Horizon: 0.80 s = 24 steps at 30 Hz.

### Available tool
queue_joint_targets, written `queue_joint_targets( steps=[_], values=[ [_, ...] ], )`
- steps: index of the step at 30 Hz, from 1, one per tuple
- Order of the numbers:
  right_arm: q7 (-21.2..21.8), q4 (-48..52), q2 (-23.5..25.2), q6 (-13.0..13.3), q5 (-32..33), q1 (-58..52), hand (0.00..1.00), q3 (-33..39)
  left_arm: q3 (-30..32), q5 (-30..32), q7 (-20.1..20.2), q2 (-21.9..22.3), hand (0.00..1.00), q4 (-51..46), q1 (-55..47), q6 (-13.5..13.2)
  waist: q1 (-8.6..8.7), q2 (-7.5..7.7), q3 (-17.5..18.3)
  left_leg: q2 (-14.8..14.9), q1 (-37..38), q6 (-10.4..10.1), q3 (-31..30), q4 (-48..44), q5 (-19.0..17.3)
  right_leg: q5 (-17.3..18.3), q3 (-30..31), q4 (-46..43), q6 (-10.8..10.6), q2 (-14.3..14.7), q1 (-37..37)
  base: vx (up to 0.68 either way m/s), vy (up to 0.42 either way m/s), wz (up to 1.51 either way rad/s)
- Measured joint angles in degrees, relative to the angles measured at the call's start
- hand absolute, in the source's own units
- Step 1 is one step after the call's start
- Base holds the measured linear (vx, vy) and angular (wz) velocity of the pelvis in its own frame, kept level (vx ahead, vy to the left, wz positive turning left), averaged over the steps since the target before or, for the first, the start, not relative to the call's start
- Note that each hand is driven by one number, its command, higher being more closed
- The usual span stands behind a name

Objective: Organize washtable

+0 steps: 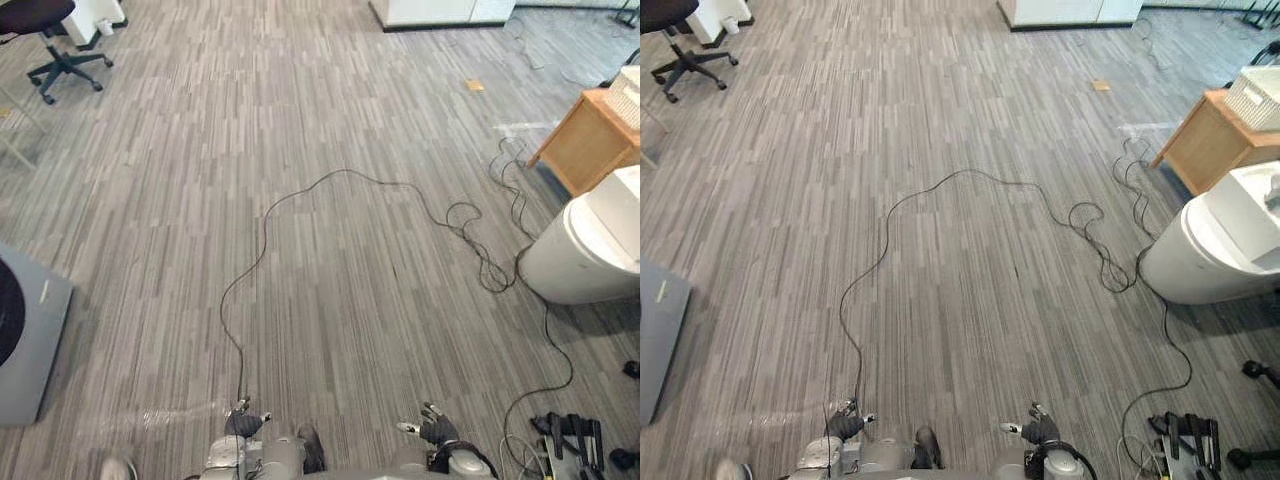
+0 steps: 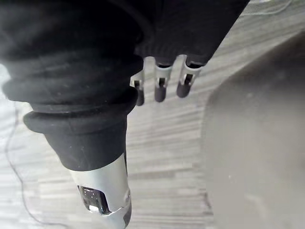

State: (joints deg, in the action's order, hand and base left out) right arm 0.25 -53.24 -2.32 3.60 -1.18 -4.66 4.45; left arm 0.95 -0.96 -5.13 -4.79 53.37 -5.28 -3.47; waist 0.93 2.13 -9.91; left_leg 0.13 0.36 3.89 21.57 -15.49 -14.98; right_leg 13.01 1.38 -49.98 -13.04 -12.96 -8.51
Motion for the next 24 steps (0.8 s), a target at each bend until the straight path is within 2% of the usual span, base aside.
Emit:
queue_joint_targets(
  steps=[1,2,3,5,6,7,8,9,10,11,12,13,14,15,16,17,18,19,20,21,22,23,24],
  values=[
    [-0.01,0.28,-0.15,0.01,-0.08,0.19,0.00,-0.20,-0.73,0.00,-0.02,-0.15,0.00,0.54,0.25,0.05,0.06,-0.04,-0.23,-0.15,2.27,0.05,-0.33,1.21,-0.18,1.74,-0.92,-2.48,2.48,0.62,-1.19,0.51,0.119,0.24],
    [-0.02,0.68,-0.82,0.02,-0.12,0.56,0.00,-1.24,-1.62,0.03,-0.01,0.09,0.00,0.95,0.36,0.14,0.29,-0.79,-0.63,0.14,6.54,0.00,-0.90,4.26,-0.22,4.61,-3.98,-3.35,7.32,1.97,-4.03,0.49,0.084,0.19],
    [0.00,1.37,-1.38,0.53,-0.10,1.43,0.00,-2.00,-2.16,0.03,0.00,0.37,0.00,1.02,0.49,0.16,1.05,-1.84,-1.37,1.16,9.52,-0.04,-1.19,6.16,-0.20,6.40,-7.65,-0.99,10.46,4.12,-7.49,0.49,0.066,0.22],
    [0.04,3.13,-1.47,0.58,0.02,2.23,0.00,-2.29,-3.27,0.27,0.07,0.45,0.00,2.01,1.62,0.35,2.00,-2.33,-2.21,2.22,12.11,-0.05,-2.04,6.91,-0.19,6.04,-10.01,6.32,11.68,6.91,-13.50,0.50,-0.003,0.34],
    [0.04,3.50,-1.52,0.60,0.11,2.63,0.00,-2.21,-3.35,0.56,0.07,0.78,0.00,2.37,1.92,0.38,2.56,-2.45,-2.31,2.53,13.16,-0.05,-2.91,7.16,-0.19,4.22,-9.82,11.68,11.99,8.01,-15.80,0.65,-0.057,0.64],
    [0.04,4.24,-1.57,0.50,0.05,3.00,0.00,-2.28,-3.41,0.85,0.08,1.30,0.00,2.41,1.96,0.37,3.51,-2.55,-2.54,2.85,15.07,-0.16,-4.21,7.78,-0.24,-0.59,-8.69,20.58,12.21,9.53,-17.38,0.58,-0.077,0.65],
    [0.02,4.37,-1.58,0.50,0.03,2.99,0.00,-2.42,-3.60,1.14,0.09,1.47,0.00,2.38,1.87,0.32,3.62,-2.47,-2.53,2.81,16.27,-1.74,-4.52,8.08,-0.24,-3.71,-7.83,25.29,12.29,10.20,-17.22,0.64,-0.102,0.77],
    [0.03,4.31,-1.50,0.39,-0.07,2.82,0.00,-2.63,-3.80,1.74,0.15,1.36,0.00,2.25,1.75,0.30,3.71,-1.91,-2.51,2.46,19.14,-5.05,-5.93,8.59,-1.08,-10.26,-5.56,31.79,13.68,11.12,-16.79,0.70,-0.135,0.88],
    [0.15,4.52,-1.72,0.44,0.17,3.20,0.00,-2.39,-3.75,1.84,0.15,1.48,0.00,2.90,1.61,0.36,4.72,-1.61,-2.41,2.90,21.62,-6.82,-8.37,7.66,-2.16,-17.68,-3.39,26.27,14.48,11.37,-17.07,0.81,-0.175,0.78],
    [0.02,4.33,-2.46,0.31,-0.69,4.34,0.00,-2.63,-3.82,1.88,0.17,2.48,0.00,3.22,2.13,0.31,4.58,-3.54,-2.58,4.59,21.19,-7.53,-9.21,4.53,-1.83,-14.18,-4.48,21.45,15.50,11.81,-17.96,0.66,-0.162,0.56],
    [0.03,4.35,-2.61,0.31,-1.13,4.48,0.00,-2.60,-3.97,1.93,0.20,2.94,0.00,3.23,2.37,0.32,4.45,-4.30,-2.59,5.52,19.79,-8.73,-9.57,0.76,-1.09,-12.11,-4.94,20.37,15.36,11.88,-17.68,0.61,-0.180,0.17],
    [0.05,4.41,-2.84,0.31,-1.19,4.58,0.00,-2.27,-4.63,2.04,0.15,3.90,0.00,3.21,2.75,0.34,4.46,-5.64,-2.58,7.57,15.07,-10.74,-10.33,-9.56,2.43,-9.54,-5.90,19.99,16.01,12.25,-16.40,0.61,-0.194,0.15],
    [-0.02,4.37,-2.92,0.10,-1.16,4.68,0.00,-2.29,-4.81,2.17,0.20,4.44,0.00,3.10,3.27,0.36,4.45,-6.30,-3.47,10.19,9.94,-11.52,-10.31,-21.90,8.16,-8.06,-6.10,22.12,16.65,13.05,-12.76,0.62,-0.190,0.10],
    [-0.07,4.19,-2.73,-0.14,-1.19,4.75,0.00,-2.28,-4.87,2.19,0.19,4.70,0.00,2.82,3.49,0.36,4.43,-6.66,-4.12,12.07,7.84,-11.67,-9.83,-28.11,7.41,-7.82,-6.38,23.91,16.94,13.87,-9.96,0.71,-0.186,-0.01],
    [-0.17,2.95,-2.55,-0.48,-1.13,4.64,0.00,-2.34,-5.09,2.15,0.18,4.52,0.00,1.75,3.89,0.33,4.05,-6.19,-4.98,15.69,3.94,-10.63,-6.92,-38.66,3.71,-7.30,-6.42,28.94,17.76,15.33,-1.97,0.65,-0.162,-0.05],
    [-0.45,1.68,-2.51,-0.73,-1.08,3.85,0.00,-2.17,-5.47,2.16,0.19,4.40,0.00,0.18,3.99,0.08,3.15,-4.86,-5.38,15.70,-0.23,-8.19,-4.58,-39.66,1.47,-6.92,-5.98,34.14,18.30,15.39,5.00,0.79,-0.162,-0.10],
    [-0.80,1.16,-2.58,-0.86,-1.04,3.57,0.00,-2.05,-6.17,2.19,0.23,4.46,0.00,-1.10,3.94,-0.30,2.66,-4.07,-5.45,14.44,-5.32,-6.71,-2.82,-34.29,-0.10,-6.95,-5.74,38.44,18.28,15.21,9.54,0.53,-0.084,-0.07],
    [-1.00,0.93,-2.57,-0.95,-1.03,3.49,0.00,-2.02,-6.60,2.26,0.25,4.45,0.00,-1.38,4.00,-0.50,2.40,-3.78,-5.54,13.53,-7.26,-6.12,-2.63,-30.68,-0.45,-6.91,-5.49,39.69,18.29,15.19,10.63,0.51,-0.006,-0.21],
    [-1.20,0.42,-2.54,-1.35,-1.06,3.42,0.00,-1.96,-7.36,2.33,0.28,4.45,0.00,-2.45,4.24,-0.73,1.44,-4.03,-5.64,10.92,-11.13,-6.02,-3.31,-21.72,-0.43,-6.52,-4.39,41.85,18.32,15.01,13.10,0.42,0.062,-0.34],
    [-1.21,0.01,-2.29,-1.55,-1.09,3.28,0.00,-1.32,-7.87,3.02,0.27,4.54,0.00,-3.42,4.09,-1.03,0.97,-4.30,-5.63,7.65,-13.56,-7.30,-5.91,-10.26,1.46,-6.10,-3.50,43.77,17.80,14.62,15.27,0.51,0.126,-0.44],
    [-1.22,0.04,-2.17,-1.52,-1.11,2.87,0.00,-0.69,-8.32,3.40,0.23,4.65,0.00,-3.51,3.99,-1.39,0.54,-5.04,-5.32,6.25,-14.28,-9.25,-7.98,-1.17,3.89,-5.56,-2.72,45.69,17.56,14.74,16.49,0.40,0.145,-0.41],
    [-1.22,-0.07,-2.52,-1.49,-1.18,2.68,0.00,-0.77,-8.44,3.51,0.21,4.81,0.00,-3.54,3.98,-1.45,0.16,-5.59,-5.09,5.96,-15.31,-10.41,-8.84,2.22,4.61,-4.81,-2.13,46.69,17.47,15.10,17.53,0.41,0.213,-0.52],
    [-1.22,-1.03,-2.85,-1.52,-1.16,2.56,0.00,-0.79,-8.87,3.62,0.12,4.85,0.00,-3.65,4.13,-1.47,-0.53,-5.88,-4.86,5.99,-16.53,-9.54,-9.82,1.83,6.93,-3.17,-1.04,47.37,16.73,15.34,19.64,0.48,0.276,-0.61]
  ],
)
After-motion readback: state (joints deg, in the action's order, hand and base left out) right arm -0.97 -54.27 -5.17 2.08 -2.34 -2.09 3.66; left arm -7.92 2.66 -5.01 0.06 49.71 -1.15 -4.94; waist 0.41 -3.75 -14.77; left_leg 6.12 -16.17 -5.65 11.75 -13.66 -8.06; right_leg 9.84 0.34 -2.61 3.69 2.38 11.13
